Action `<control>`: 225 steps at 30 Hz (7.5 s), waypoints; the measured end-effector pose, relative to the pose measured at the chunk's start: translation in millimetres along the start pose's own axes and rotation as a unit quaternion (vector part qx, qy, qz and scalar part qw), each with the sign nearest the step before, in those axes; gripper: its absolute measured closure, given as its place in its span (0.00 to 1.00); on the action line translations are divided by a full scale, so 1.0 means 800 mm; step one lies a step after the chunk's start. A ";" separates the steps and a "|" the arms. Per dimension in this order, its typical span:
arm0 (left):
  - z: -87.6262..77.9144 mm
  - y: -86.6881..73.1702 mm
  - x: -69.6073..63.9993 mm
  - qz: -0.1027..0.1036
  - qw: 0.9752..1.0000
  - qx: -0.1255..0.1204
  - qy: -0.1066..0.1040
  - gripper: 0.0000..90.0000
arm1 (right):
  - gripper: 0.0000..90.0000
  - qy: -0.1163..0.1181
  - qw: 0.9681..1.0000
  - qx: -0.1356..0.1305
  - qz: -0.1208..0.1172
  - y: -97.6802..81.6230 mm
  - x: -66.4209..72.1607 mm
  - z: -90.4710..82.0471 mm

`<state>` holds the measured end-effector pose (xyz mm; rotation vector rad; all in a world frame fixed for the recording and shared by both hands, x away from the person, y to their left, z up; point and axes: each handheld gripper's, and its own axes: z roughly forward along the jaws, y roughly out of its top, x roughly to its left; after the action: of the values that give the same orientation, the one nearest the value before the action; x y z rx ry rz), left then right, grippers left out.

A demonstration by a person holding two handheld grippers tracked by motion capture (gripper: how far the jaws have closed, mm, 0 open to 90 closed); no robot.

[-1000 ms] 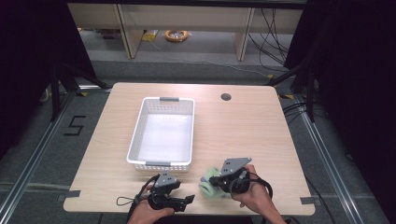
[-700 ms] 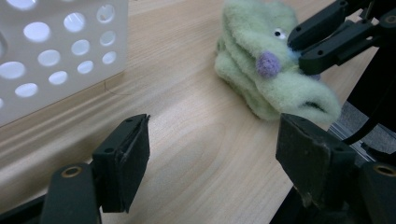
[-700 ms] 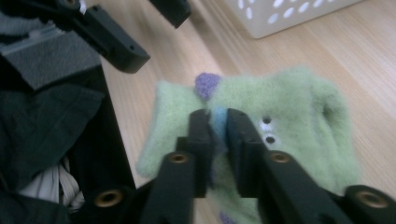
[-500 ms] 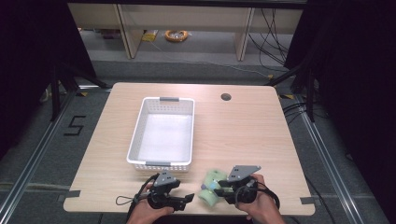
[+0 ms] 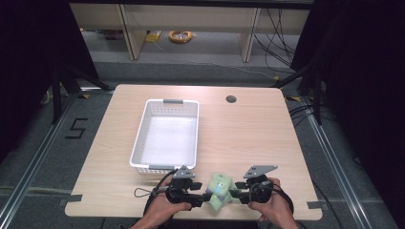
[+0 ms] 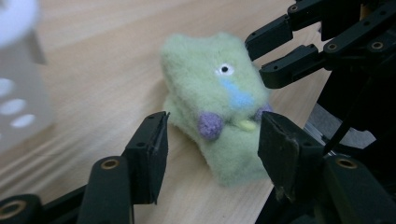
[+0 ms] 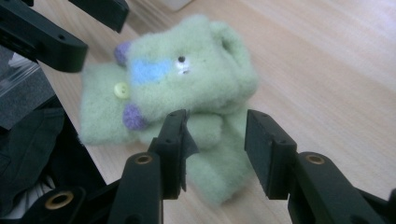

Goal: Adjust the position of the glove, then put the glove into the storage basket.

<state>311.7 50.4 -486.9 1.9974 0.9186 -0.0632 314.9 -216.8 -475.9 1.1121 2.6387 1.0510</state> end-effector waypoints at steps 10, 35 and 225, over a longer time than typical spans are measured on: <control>0.015 0.001 -0.006 0.026 1.000 0.012 -0.005 0.85 | 0.97 0.027 0.999 0.014 -0.018 0.001 0.002 0.011; 0.038 0.022 -0.047 0.020 0.998 -0.005 -0.059 0.93 | 0.98 0.066 0.980 0.075 -0.172 0.100 -0.016 0.023; -0.070 0.052 0.010 -0.011 0.999 -0.036 -0.002 0.86 | 0.86 0.103 0.988 -0.098 0.060 0.083 -0.005 -0.037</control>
<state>326.5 84.3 -427.2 1.9199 0.9266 -0.0459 347.9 -203.5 -412.2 1.1904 2.5695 1.4897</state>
